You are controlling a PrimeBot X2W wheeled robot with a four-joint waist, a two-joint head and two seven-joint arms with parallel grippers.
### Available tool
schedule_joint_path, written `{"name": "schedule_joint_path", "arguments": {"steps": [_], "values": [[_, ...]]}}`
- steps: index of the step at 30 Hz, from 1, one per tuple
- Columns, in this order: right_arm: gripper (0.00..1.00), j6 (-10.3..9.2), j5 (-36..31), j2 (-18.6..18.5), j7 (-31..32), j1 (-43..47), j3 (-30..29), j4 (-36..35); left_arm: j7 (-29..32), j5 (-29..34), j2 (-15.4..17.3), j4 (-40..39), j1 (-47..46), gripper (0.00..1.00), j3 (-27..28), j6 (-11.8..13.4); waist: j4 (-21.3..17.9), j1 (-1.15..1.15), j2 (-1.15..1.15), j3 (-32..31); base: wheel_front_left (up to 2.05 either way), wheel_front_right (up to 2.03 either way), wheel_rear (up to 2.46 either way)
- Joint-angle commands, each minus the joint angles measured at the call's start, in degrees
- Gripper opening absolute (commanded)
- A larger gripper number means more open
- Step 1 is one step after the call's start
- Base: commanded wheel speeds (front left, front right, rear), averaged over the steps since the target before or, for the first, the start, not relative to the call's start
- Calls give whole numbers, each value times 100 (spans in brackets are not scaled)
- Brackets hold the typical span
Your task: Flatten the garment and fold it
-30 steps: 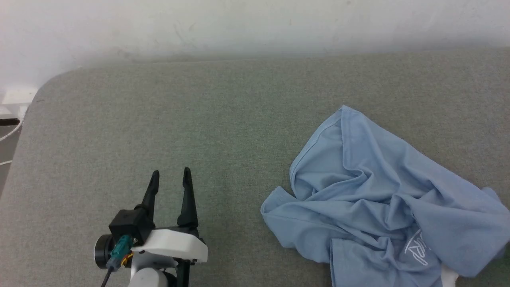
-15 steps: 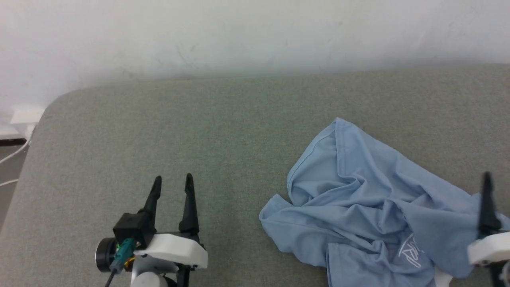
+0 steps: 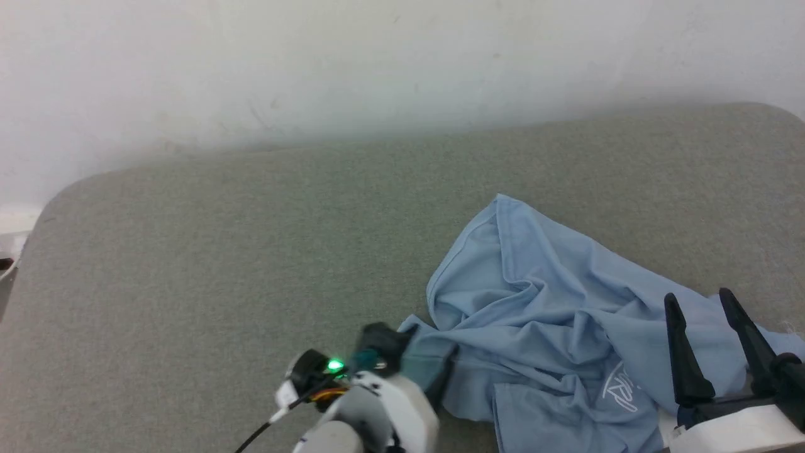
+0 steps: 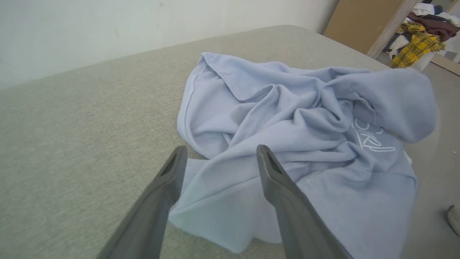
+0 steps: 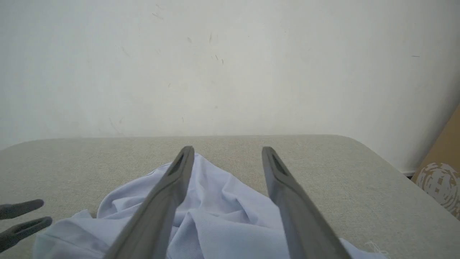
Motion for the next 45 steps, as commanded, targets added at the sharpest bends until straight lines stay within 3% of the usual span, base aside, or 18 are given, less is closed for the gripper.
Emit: {"name": "schedule_joint_path", "arguments": {"steps": [1,7,16,17,18,19,20,23,28,30,31,37,42,43,44,45], "values": [[100,-6,-5,18,51,43,10,-106,203,-31,-4,92,-200,100,-231,-93,-116,1,0,77,0,0,0],[100,-6,-10,35,159,-21,5,-405,1170,-345,-8,600,-782,100,-1344,-250,-322,1,0,349,0,0,0],[100,-6,28,71,87,-178,-24,-435,2087,-843,-9,1541,-1456,100,-2218,-282,-542,1,0,709,0,0,0],[100,-6,28,74,70,-195,-29,-436,2268,-883,-9,1672,-1502,83,-2318,-283,-552,1,0,730,0,0,0],[100,-6,27,77,69,-203,-31,-431,2432,-912,-9,1786,-1545,42,-2425,-285,-561,1,0,747,0,0,0],[100,-6,25,80,66,-212,-32,-435,2558,-951,-9,1868,-1584,15,-2520,-286,-566,1,0,766,0,0,0],[100,-6,21,83,63,-222,-31,-444,2648,-1006,-9,1926,-1611,0,-2592,-288,-569,1,0,774,0,0,0],[100,-6,16,91,61,-237,-50,-469,2657,-1077,-9,2002,-1732,0,-2701,-289,-540,1,0,781,0,0,0],[100,-6,94,101,50,-213,-125,-444,2071,-1131,175,1792,-1991,0,-2410,-177,-363,1,0,711,0,0,0],[100,-6,141,104,51,-189,-146,-449,1831,-1153,356,1573,-2122,0,-2172,-15,-278,1,0,681,0,0,0],[100,-6,165,105,54,-179,-155,-452,1661,-1193,608,1310,-2215,0,-1890,190,-207,1,0,654,0,0,0],[100,-6,242,107,61,-202,-217,-484,1491,-1333,1563,581,-2247,0,-1000,876,-39,1,0,700,0,0,0],[100,-6,250,107,59,-325,-129,-472,1328,-1734,1847,774,-1936,0,-436,1168,8,1,0,834,0,0,0],[100,-6,247,107,54,-355,-107,-462,1231,-1857,1806,841,-1849,13,-327,1203,3,1,0,852,0,0,0],[100,-6,231,107,46,-380,-94,-459,1118,-1929,1771,889,-1773,100,-250,1243,2,1,0,865,0,0,0],[100,-6,222,108,42,-395,-95,-459,975,-2009,1714,905,-1695,100,-171,1274,10,1,0,875,0,0,0]]}}
